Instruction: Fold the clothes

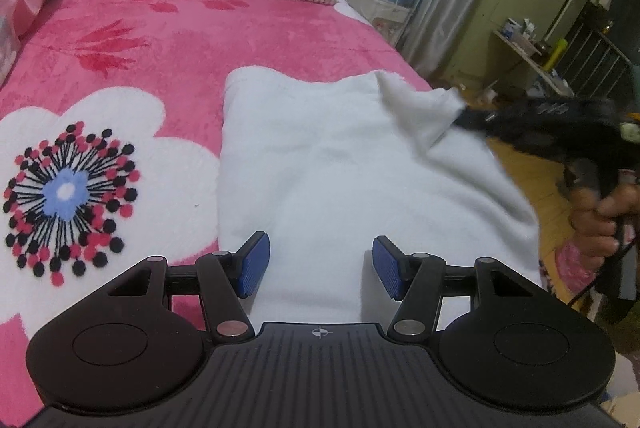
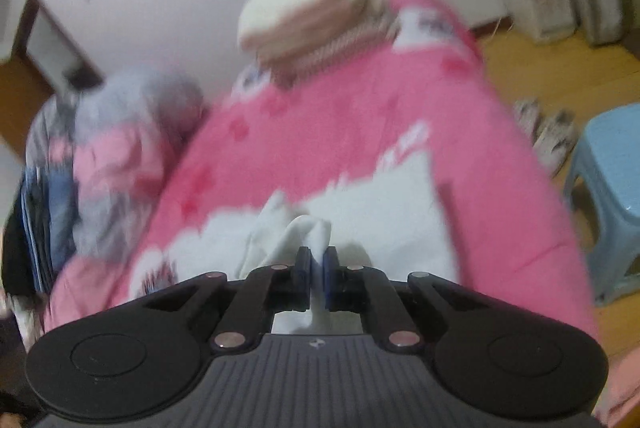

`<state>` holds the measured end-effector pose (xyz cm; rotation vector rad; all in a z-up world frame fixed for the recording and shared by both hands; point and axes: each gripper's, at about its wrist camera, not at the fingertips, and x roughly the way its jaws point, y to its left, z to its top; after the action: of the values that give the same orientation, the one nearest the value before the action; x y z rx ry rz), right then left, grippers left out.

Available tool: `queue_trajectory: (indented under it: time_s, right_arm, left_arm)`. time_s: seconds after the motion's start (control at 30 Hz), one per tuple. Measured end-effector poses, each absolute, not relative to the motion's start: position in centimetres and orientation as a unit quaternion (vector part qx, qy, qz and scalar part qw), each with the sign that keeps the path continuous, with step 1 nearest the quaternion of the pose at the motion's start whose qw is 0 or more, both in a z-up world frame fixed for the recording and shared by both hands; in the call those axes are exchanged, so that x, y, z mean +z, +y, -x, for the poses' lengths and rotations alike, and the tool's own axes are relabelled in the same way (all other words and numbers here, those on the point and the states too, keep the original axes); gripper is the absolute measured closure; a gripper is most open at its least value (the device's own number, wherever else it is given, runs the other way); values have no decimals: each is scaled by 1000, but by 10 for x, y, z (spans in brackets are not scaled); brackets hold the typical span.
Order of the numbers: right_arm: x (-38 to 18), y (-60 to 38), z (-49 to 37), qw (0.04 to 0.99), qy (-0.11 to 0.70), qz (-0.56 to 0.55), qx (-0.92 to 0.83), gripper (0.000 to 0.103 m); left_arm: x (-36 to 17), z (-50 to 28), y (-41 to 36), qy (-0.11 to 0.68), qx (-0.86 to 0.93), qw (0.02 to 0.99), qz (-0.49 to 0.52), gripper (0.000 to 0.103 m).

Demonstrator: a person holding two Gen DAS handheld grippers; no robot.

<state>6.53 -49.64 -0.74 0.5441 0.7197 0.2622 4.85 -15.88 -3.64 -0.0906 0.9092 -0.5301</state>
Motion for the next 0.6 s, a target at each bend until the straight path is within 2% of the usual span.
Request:
queue_trajectory:
  time_s: [0.23,0.37,0.43,0.5,0.53,0.57,0.6]
  right_arm:
    - [-9,-531,-43,906,289,-307,30,103]
    - [-22,-556,-46,884,306,-353,-9,101]
    - [-16,-549,-46,888,308,-340,21,98]
    - [-8,-533,-48,895,314,-311,59,78]
    - [-3,-523,-50,898,319,-292,79,55]
    - [0,-513,-54,901,323,-273,93,45]
    - [2,-506,-57,905,324,-257,95,45]
  left_arm:
    - [-40,-51,-157,435,-253,863,40,46]
    - [-41,-50,-157,434,-253,864,39,46]
    - [-41,-49,-158,433,-252,864,37,46]
    - [-41,-49,-158,433,-251,865,36,46]
    - [-41,-49,-159,432,-250,866,36,46]
    - [-41,-49,-160,432,-249,866,35,46]
    - [-41,-49,-160,432,-248,867,35,46]
